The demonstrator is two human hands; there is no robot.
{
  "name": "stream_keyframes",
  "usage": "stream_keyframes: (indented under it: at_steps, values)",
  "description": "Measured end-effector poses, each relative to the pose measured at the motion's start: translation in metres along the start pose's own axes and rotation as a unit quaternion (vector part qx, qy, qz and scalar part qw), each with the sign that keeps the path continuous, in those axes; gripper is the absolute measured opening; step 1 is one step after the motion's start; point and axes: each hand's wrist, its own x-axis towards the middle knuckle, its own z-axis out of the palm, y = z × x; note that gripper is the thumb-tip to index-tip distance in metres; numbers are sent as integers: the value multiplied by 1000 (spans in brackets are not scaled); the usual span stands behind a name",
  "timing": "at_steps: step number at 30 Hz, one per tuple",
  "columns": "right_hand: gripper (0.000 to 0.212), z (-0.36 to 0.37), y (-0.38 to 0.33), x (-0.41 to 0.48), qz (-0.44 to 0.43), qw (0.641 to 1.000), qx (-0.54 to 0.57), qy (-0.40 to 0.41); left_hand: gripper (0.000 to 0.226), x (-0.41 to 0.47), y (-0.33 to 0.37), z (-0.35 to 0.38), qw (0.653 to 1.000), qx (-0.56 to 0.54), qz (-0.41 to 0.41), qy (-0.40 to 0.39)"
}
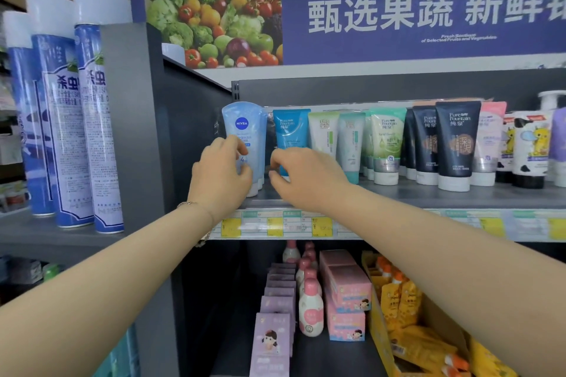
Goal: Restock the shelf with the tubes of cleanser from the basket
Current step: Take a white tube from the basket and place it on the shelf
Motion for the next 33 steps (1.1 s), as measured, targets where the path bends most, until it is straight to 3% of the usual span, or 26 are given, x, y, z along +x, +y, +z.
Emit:
stream_keyframes:
  at_steps: [3,8,20,33]
  values:
    - [25,-11,10,-12,-16,999,-33,13,16,-10,14,1,986,138,91,2]
    - [29,-34,30,-42,-16,998,-63,5,12,-32,42,8,964,185,193,13]
    - [24,-65,84,-155,-7,998,-58,11,16,-113,126,47,968,92,219,-81]
    - [22,-50,112,-281,49,990,-24,-127,19,-210,183,103,963,28,184,-197]
